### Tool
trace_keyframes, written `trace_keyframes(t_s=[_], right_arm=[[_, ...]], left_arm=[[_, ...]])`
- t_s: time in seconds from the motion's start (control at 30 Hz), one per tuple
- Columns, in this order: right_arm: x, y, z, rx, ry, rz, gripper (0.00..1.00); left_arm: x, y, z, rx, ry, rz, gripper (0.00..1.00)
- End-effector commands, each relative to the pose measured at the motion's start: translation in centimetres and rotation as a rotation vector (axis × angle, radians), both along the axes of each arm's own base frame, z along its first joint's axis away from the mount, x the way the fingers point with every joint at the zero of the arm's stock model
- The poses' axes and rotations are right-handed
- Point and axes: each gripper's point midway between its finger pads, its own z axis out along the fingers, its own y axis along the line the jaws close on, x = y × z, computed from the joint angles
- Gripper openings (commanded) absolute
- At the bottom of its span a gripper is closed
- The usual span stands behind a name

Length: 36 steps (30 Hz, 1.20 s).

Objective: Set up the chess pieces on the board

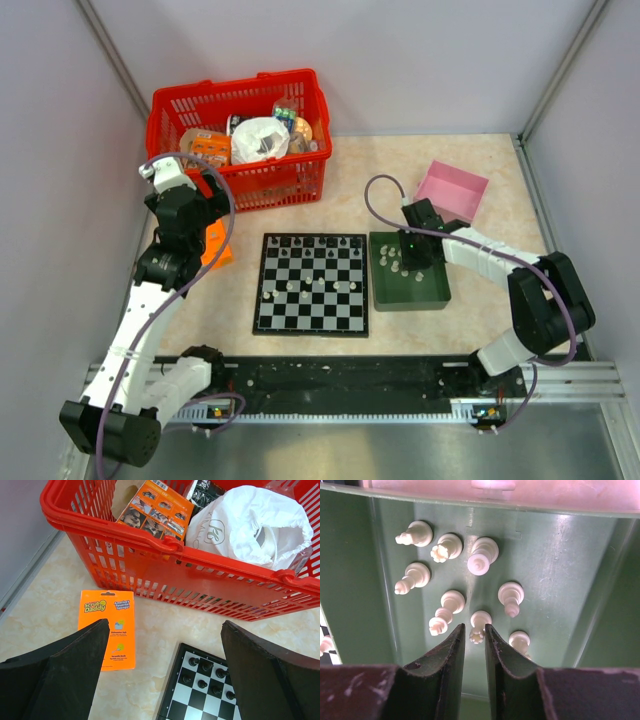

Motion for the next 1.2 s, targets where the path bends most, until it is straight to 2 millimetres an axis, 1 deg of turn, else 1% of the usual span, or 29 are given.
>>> trace_keyframes(t_s=[0.0, 0.13, 0.2, 0.3, 0.37, 0.47, 0.5, 0.6, 0.63, 0.7, 0.8, 0.87, 0.97, 1.0, 1.03, 1.1, 1.13, 1.17], right_arm=[[0.2, 0.0, 0.2, -0.025, -0.014, 0.010, 0.20], [0.2, 0.0, 0.3, -0.033, -0.018, 0.013, 0.15], [0.0, -0.1, 0.4, -0.042, -0.016, 0.017, 0.14], [0.0, 0.0, 1.2, -0.039, -0.026, 0.020, 0.13], [0.1, 0.2, 2.5, -0.031, -0.051, 0.027, 0.13], [0.0, 0.5, 5.1, -0.012, -0.100, 0.037, 0.13], [0.0, 0.7, 6.3, -0.008, -0.121, 0.043, 0.13], [-0.7, 1.1, 9.2, 0.023, -0.167, 0.048, 0.13], [-1.0, 1.6, 10.0, 0.041, -0.180, 0.051, 0.13], [-1.6, 3.4, 11.8, 0.075, -0.219, 0.084, 0.13], [-2.5, 7.7, 13.6, 0.115, -0.251, 0.176, 0.13], [-3.2, 10.8, 13.6, 0.121, -0.251, 0.241, 0.13], [-4.2, 15.8, 13.5, 0.157, -0.262, 0.341, 0.13], [-4.7, 17.5, 12.8, 0.157, -0.248, 0.380, 0.13], [-5.1, 19.0, 12.6, 0.169, -0.250, 0.411, 0.13], [-5.9, 21.8, 12.3, 0.178, -0.254, 0.471, 0.13], [-6.5, 23.1, 12.1, 0.181, -0.251, 0.505, 0.13], [-7.0, 24.3, 11.8, 0.181, -0.249, 0.537, 0.13]], left_arm=[[0.3, 0.4, 1.6, 0.006, -0.058, 0.011, 0.99], [0.1, 0.5, 1.6, 0.006, -0.060, 0.017, 0.99], [0.1, 0.5, 1.6, 0.006, -0.060, 0.019, 0.99], [0.0, 0.6, 1.6, 0.008, -0.060, 0.020, 0.99], [0.0, 0.6, 1.5, 0.008, -0.059, 0.020, 0.99], [0.0, 0.6, 1.5, 0.007, -0.059, 0.022, 0.99], [-0.1, 0.6, 1.5, 0.007, -0.061, 0.023, 0.99], [-0.1, 1.0, 1.4, 0.018, -0.055, 0.038, 0.99], [-0.2, 1.2, 1.3, 0.021, -0.053, 0.049, 0.99], [-0.3, 1.4, 1.0, 0.024, -0.049, 0.064, 0.99], [-0.4, 2.0, 0.6, 0.022, -0.041, 0.093, 0.99], [-0.7, 2.8, 0.4, 0.015, -0.030, 0.139, 0.99], [-1.6, 4.9, -0.2, 0.018, 0.003, 0.227, 0.99], [-2.0, 5.8, -0.6, 0.012, 0.012, 0.260, 0.99], [-2.3, 6.6, -0.9, 0.004, 0.018, 0.284, 0.99], [-2.9, 8.0, -1.7, -0.024, 0.028, 0.323, 0.99], [-3.4, 9.1, -2.0, -0.038, 0.030, 0.359, 0.99], [-3.7, 9.8, -2.3, -0.049, 0.030, 0.380, 0.99]])
